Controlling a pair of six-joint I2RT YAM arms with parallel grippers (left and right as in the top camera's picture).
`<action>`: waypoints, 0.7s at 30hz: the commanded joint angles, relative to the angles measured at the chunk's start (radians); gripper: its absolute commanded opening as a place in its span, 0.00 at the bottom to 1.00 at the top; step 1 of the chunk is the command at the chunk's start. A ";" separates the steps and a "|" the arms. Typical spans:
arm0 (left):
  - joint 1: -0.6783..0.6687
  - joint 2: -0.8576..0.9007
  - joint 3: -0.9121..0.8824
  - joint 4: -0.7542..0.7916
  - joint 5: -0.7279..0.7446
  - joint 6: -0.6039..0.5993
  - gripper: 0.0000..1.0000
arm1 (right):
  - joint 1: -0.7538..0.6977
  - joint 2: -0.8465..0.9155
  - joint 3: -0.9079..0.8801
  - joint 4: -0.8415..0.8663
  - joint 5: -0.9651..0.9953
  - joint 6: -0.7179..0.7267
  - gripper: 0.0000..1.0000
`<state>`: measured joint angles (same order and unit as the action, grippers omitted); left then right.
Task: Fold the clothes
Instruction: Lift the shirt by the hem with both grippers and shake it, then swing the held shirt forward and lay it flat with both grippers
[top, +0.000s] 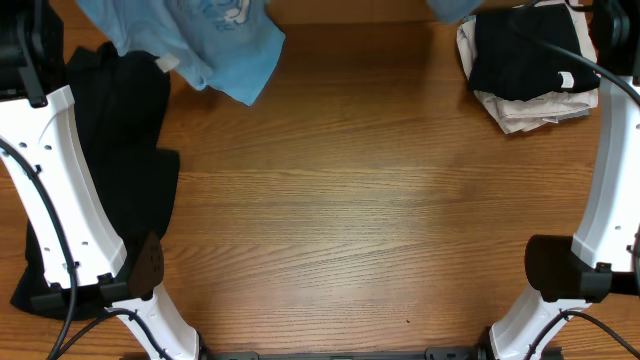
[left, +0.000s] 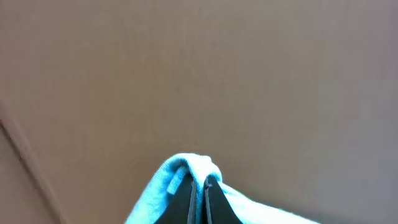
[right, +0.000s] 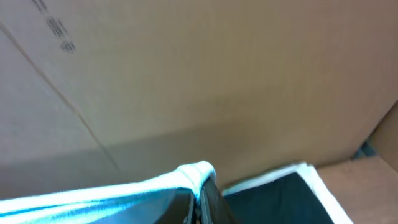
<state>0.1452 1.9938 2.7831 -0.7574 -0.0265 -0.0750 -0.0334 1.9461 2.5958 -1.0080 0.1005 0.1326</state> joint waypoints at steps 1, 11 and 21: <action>0.007 0.014 0.001 -0.090 -0.026 0.058 0.04 | -0.023 0.018 0.015 -0.048 0.026 -0.003 0.04; 0.007 -0.014 0.002 -0.380 -0.025 0.064 0.04 | -0.023 0.002 0.016 -0.186 -0.016 -0.007 0.04; 0.007 -0.235 0.002 -0.410 -0.026 0.061 0.04 | -0.022 -0.224 0.016 -0.281 -0.054 -0.007 0.04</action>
<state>0.1452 1.9148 2.7678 -1.1702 -0.0269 -0.0261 -0.0368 1.8755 2.5942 -1.2816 0.0376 0.1299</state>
